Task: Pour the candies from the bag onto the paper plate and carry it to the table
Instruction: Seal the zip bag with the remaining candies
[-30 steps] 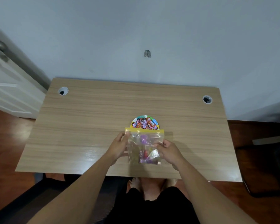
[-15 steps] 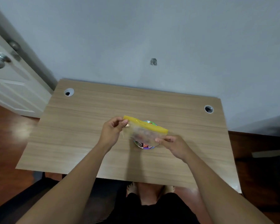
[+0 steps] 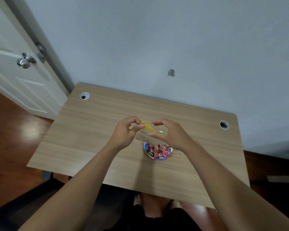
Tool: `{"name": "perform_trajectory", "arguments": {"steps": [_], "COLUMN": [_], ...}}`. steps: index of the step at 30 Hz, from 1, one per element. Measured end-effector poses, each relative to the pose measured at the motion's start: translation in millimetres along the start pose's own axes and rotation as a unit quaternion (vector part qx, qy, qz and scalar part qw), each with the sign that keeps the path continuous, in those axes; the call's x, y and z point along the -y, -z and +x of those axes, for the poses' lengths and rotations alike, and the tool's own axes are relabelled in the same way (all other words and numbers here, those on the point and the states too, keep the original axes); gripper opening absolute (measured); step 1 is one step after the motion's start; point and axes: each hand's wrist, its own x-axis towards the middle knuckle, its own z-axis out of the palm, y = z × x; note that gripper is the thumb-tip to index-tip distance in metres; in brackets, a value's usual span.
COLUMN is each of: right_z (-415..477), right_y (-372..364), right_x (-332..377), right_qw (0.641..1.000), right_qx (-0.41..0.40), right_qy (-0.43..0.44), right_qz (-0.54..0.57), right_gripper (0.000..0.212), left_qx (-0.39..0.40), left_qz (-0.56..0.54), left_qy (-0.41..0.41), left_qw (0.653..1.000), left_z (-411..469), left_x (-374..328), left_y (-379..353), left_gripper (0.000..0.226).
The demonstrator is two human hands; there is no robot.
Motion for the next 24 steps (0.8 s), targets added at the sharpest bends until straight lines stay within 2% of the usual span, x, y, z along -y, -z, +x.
{"name": "perform_trajectory", "arguments": {"steps": [3, 4, 7, 13, 17, 19, 24], "right_z": [15.4, 18.9, 22.9, 22.7, 27.4, 31.6, 40.2], "right_y": [-12.4, -15.7, -21.2, -26.1, -30.8, -29.9, -26.6], "right_x": [15.4, 19.1, 30.2, 48.0, 57.5, 62.5, 70.6], "right_qw": [0.999, 0.999, 0.996, 0.994, 0.993, 0.993, 0.991], "right_qx": [-0.014, -0.025, -0.047, -0.027, -0.017, -0.020, -0.035], "right_qy": [0.026, 0.036, 0.067, 0.098, 0.099, 0.091, 0.090], "right_qz": [-0.017, -0.030, -0.040, -0.048, -0.069, -0.078, -0.093], "right_gripper": [0.020, 0.016, 0.020, 0.025, 0.028, 0.028, 0.034], "left_qx": [-0.019, -0.026, -0.042, -0.034, -0.062, -0.080, -0.113], "left_qz": [-0.019, -0.032, -0.082, -0.100, -0.070, -0.084, -0.116], "left_qy": [-0.015, -0.015, 0.002, 0.009, 0.012, 0.026, 0.039], "left_qw": [1.000, 0.999, 0.996, 0.994, 0.996, 0.993, 0.986], "left_z": [-1.9, -2.3, -5.2, -13.1, -15.0, -13.6, -8.8], "left_x": [-7.1, -7.8, -8.4, -12.6, -13.5, -12.5, -16.9], "left_y": [4.5, 6.7, 15.2, 28.1, 30.7, 31.7, 39.8], "left_gripper": [0.009, 0.012, 0.023, 0.007, 0.011, 0.005, 0.018]}}
